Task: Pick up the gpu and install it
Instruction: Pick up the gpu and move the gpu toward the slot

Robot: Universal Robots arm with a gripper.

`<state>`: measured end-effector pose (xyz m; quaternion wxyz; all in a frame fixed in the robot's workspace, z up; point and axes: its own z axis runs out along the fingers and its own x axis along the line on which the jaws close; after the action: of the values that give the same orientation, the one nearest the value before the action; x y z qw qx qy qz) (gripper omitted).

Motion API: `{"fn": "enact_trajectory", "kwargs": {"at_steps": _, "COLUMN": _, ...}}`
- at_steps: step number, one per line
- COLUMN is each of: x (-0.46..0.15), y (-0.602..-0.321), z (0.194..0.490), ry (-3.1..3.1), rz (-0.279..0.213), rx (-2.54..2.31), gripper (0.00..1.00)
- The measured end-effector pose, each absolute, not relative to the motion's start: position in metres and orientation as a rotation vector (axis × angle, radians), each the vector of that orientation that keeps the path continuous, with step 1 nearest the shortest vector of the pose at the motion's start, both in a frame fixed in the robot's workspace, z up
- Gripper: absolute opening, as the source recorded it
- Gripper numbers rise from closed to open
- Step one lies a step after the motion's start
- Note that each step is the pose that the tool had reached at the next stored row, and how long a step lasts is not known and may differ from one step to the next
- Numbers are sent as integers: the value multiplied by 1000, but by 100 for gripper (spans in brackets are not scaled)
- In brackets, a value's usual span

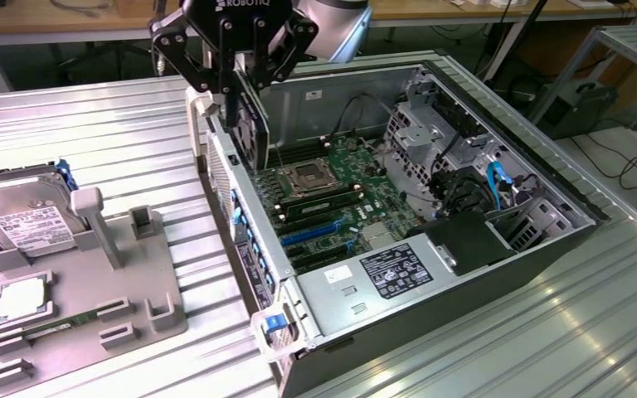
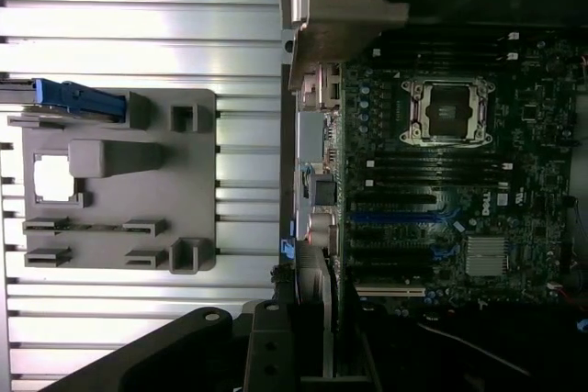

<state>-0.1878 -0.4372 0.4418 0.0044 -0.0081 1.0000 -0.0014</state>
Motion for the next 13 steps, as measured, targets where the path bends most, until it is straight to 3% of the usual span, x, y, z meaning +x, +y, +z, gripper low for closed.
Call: {"fn": "enact_trajectory", "kwargs": {"at_steps": 13, "x": -176, "y": -437, "z": 442, "ry": 3133, "rz": -4, "rx": -25, "gripper": 28}}
